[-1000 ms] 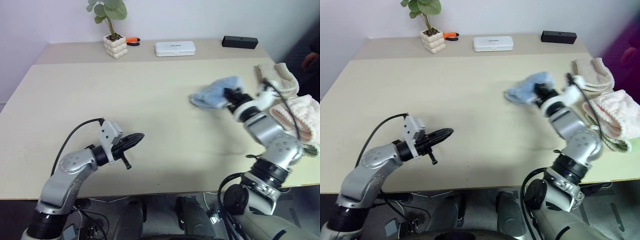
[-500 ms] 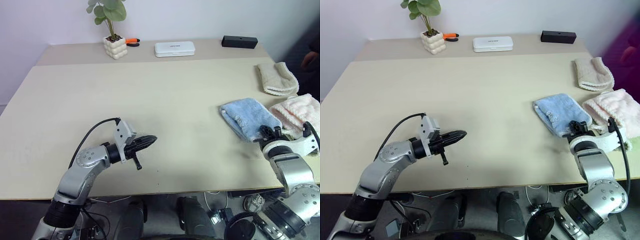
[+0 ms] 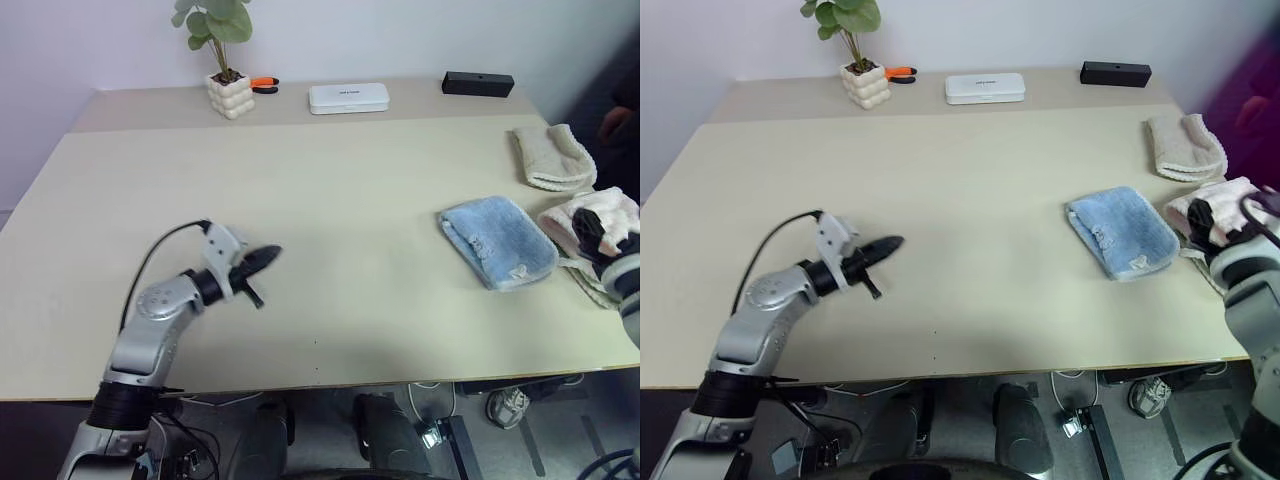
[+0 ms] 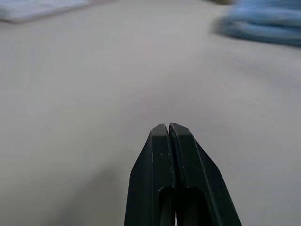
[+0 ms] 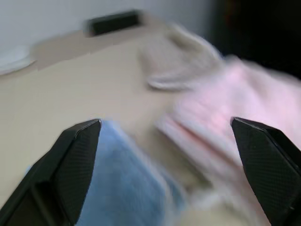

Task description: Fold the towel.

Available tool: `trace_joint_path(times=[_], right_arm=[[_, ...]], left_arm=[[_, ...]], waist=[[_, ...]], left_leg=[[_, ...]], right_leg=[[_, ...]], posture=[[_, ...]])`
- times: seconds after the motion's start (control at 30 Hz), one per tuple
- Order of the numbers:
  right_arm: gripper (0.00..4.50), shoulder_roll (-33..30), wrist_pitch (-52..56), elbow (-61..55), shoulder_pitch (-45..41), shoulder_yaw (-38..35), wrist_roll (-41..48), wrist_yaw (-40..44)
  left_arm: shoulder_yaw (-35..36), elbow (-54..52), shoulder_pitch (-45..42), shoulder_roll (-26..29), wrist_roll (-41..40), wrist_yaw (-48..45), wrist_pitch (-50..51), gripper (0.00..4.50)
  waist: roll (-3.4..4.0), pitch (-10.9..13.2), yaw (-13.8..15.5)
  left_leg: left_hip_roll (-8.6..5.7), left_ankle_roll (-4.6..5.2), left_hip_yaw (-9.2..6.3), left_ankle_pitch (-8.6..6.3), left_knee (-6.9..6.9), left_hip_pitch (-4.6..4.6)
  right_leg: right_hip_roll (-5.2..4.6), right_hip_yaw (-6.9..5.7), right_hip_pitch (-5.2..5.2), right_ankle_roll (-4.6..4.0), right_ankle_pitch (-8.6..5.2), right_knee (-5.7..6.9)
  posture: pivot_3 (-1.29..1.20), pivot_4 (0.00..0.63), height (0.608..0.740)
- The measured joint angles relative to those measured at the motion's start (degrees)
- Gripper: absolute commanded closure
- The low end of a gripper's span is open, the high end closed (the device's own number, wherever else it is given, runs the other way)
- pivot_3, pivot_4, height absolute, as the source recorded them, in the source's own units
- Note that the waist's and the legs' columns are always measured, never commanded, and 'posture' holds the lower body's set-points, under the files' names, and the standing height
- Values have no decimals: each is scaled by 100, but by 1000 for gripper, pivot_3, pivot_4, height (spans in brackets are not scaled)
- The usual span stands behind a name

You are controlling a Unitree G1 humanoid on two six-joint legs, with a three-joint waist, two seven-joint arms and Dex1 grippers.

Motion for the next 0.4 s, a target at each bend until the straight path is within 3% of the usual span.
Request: trace_joint_path(times=[0.2, 0.4], right_arm=[[10, -363, -748, 34, -293, 1987, -948, 2323], [10, -172, -1328, 798, -778, 2756, -1647, 3472]], left_arm=[[366, -8, 427, 186, -39, -37, -143, 4500], [656, -532, 1067, 277, -197, -40, 44, 4500]], waist=[[-10, 4, 81], [-28, 11, 107]], left_leg=[[-5, 11, 1, -7, 4, -13], [-9, 10, 0, -7, 11, -13]], right_leg=[[-9, 0, -1, 29, 8, -15], [-15, 0, 5, 8, -1, -18]], posture=[[0, 150, 738], [0, 150, 738]])
